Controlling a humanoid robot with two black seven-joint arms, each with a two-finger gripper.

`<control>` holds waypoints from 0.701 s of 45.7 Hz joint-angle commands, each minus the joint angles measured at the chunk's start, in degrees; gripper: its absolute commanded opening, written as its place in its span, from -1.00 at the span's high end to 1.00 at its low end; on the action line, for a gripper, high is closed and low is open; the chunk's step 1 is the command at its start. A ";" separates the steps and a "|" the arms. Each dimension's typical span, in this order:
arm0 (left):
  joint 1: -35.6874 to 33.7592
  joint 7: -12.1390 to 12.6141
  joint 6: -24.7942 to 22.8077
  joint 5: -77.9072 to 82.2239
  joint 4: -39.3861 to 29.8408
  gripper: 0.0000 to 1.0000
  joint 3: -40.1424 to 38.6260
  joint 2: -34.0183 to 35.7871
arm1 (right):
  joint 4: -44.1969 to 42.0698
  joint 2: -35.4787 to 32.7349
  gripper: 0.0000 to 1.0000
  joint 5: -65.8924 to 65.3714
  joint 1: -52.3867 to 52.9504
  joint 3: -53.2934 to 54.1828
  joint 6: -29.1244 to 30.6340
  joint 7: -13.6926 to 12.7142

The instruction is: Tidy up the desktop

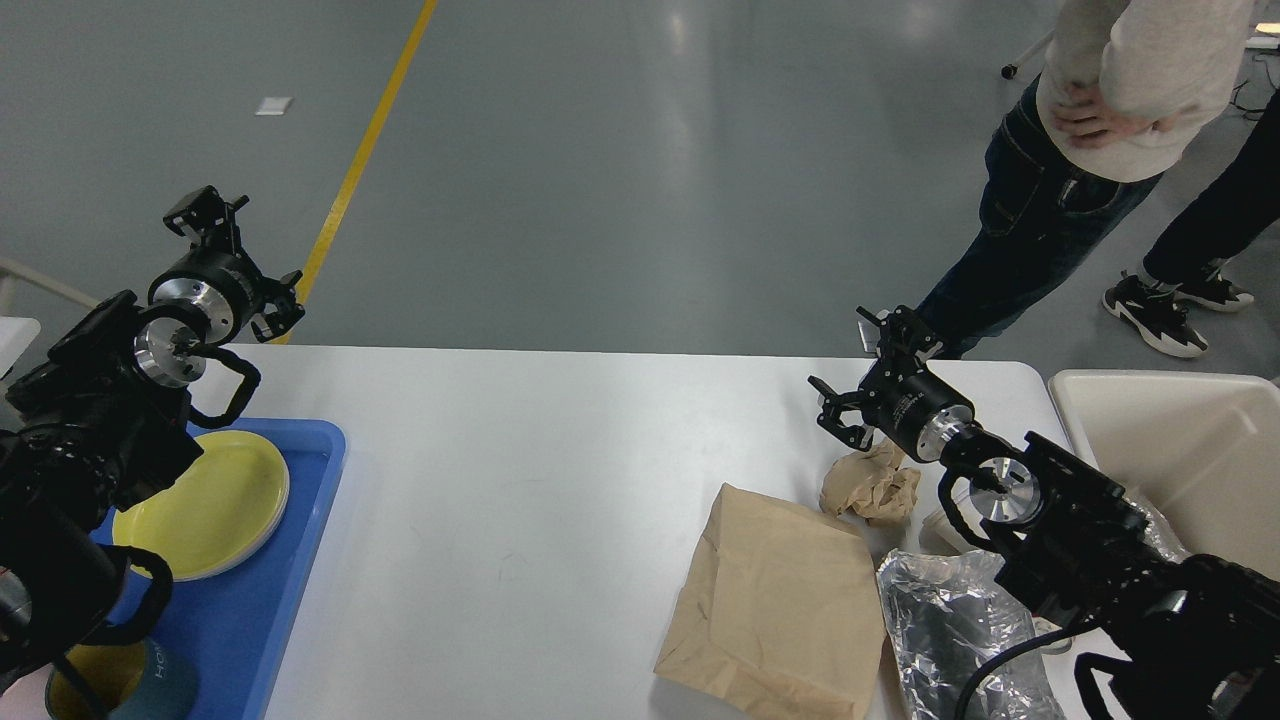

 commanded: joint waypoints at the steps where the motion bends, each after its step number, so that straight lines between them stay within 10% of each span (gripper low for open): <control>1: -0.99 -0.04 -0.04 -0.03 -0.41 -0.93 -1.98 -2.50 | 0.00 0.00 -1.00 0.00 0.00 0.00 0.00 0.00; 17: 0.42 -0.83 -0.04 0.32 -0.41 -0.93 -1.63 -2.25 | 0.00 0.00 -1.00 0.00 0.00 0.00 0.00 0.00; 32: 3.49 -11.20 -3.12 0.50 -0.41 -0.93 -1.54 -5.84 | 0.00 0.00 -1.00 0.00 0.00 0.00 0.00 0.00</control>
